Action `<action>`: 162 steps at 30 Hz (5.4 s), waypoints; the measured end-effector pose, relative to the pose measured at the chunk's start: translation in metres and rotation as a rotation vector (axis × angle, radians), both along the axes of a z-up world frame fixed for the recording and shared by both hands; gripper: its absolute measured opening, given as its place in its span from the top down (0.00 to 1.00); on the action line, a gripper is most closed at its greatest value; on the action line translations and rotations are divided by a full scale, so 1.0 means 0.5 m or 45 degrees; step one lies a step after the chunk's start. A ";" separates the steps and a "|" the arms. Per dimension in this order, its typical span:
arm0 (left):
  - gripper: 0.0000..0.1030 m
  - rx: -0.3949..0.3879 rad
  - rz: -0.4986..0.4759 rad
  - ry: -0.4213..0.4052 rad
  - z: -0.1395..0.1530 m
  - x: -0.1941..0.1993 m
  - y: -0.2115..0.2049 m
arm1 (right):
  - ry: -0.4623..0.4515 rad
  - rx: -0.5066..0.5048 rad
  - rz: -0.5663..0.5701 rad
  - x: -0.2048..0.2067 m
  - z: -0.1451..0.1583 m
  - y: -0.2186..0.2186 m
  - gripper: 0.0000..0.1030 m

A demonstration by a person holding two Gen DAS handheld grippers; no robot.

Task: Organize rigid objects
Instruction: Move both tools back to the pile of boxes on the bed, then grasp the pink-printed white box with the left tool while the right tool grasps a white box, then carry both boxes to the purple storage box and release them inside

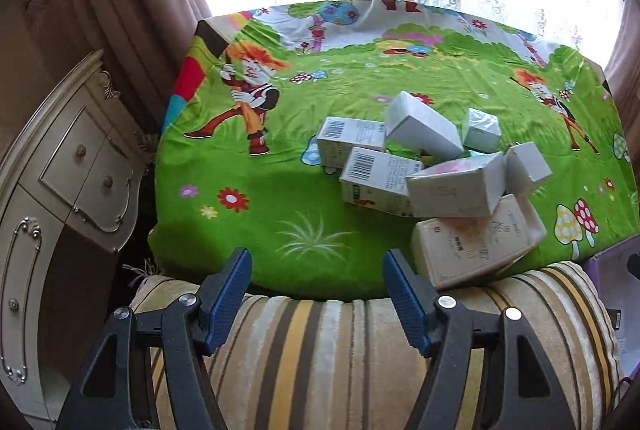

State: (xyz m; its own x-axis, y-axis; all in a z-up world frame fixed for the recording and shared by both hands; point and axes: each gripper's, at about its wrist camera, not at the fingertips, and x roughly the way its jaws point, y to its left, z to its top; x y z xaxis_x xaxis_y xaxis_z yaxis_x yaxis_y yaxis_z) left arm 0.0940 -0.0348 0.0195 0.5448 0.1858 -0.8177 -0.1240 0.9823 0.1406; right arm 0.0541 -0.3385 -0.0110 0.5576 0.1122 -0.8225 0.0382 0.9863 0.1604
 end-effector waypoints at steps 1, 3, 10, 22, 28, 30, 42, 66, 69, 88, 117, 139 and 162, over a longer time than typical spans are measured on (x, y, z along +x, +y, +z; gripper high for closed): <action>0.33 -0.001 0.021 -0.003 0.000 0.000 0.017 | -0.004 -0.006 0.012 0.005 0.006 0.010 0.39; 0.33 0.002 0.060 -0.007 0.001 -0.005 0.048 | -0.012 -0.015 0.037 0.015 0.016 0.029 0.39; 0.33 -0.002 0.115 -0.015 0.004 -0.011 0.105 | -0.025 -0.032 0.115 0.041 0.036 0.097 0.37; 0.33 -0.008 0.109 0.008 -0.004 0.001 0.118 | -0.011 -0.035 0.240 0.074 0.027 0.189 0.33; 0.33 -0.008 0.102 0.023 -0.011 0.012 0.122 | 0.009 -0.044 0.279 0.094 0.014 0.217 0.32; 0.33 -0.007 0.100 0.029 -0.014 0.016 0.122 | 0.017 -0.045 0.297 0.102 0.009 0.227 0.32; 0.33 -0.001 0.073 0.079 -0.039 0.052 0.121 | 0.073 -0.049 0.355 0.153 -0.021 0.271 0.32; 0.33 -0.206 -0.040 0.010 -0.022 0.077 0.099 | 0.066 -0.027 0.363 0.207 -0.034 0.295 0.24; 0.33 -0.276 -0.105 -0.020 -0.009 0.080 0.079 | 0.053 -0.036 0.376 0.213 -0.032 0.302 0.24; 0.20 -0.829 -0.342 0.122 -0.064 0.164 -0.015 | 0.039 -0.097 0.339 0.271 -0.041 0.246 0.24; 0.33 -0.405 -0.455 -0.066 0.000 0.099 -0.087 | -0.049 -0.164 0.355 0.220 -0.020 0.246 0.57; 0.33 -0.260 -0.573 -0.133 0.052 -0.062 -0.215 | -0.110 -0.087 0.145 0.006 0.035 0.105 0.57; 0.32 -0.509 -0.990 0.089 0.038 -0.191 -0.427 | -0.052 -0.096 -0.220 -0.213 0.009 -0.132 0.57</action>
State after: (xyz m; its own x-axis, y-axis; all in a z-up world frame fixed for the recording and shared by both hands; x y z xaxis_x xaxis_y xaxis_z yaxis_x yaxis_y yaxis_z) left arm -0.0016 -0.2485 0.0385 0.3444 -0.5251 -0.7782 0.5970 0.7623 -0.2501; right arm -0.0524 -0.4046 -0.0067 0.5961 -0.0494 -0.8014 0.2030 0.9750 0.0908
